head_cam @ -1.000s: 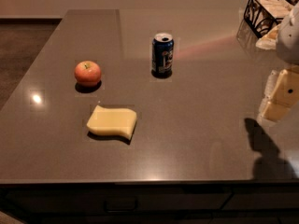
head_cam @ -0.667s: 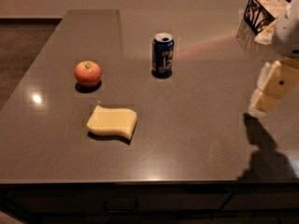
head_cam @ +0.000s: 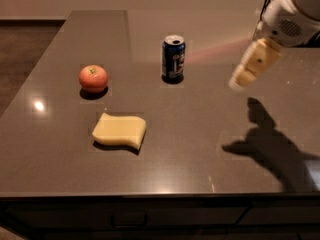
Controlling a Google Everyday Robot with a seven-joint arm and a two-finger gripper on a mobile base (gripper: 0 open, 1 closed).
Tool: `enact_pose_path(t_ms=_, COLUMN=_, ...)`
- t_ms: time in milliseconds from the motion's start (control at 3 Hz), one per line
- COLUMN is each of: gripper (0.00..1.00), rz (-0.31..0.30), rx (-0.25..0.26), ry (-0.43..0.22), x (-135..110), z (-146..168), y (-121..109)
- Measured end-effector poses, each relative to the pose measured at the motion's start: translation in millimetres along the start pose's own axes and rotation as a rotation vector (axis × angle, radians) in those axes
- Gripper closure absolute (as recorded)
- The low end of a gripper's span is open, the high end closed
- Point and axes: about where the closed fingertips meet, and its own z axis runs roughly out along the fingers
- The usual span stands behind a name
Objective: Move pepsi can near sponge
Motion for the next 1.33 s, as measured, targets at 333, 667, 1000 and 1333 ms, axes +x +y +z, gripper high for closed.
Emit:
enact_pose_path(t_ms=333, gripper=0.0, rz=0.081, rx=0.05, ry=-0.059, x=-25, z=21, y=-27)
enact_pose_path(t_ms=667, gripper=0.0, rz=0.169, rx=0.072, ry=-0.109, x=-59, z=59, y=-55)
enact_pose_path(t_ms=1000, gripper=0.0, rz=0.26, rx=0.079, ry=-0.146, x=-91, z=98, y=-79)
enact_pose_path(t_ms=1333, gripper=0.0, rz=0.307, rx=0.057, ry=-0.168, x=-120, z=128, y=-91)
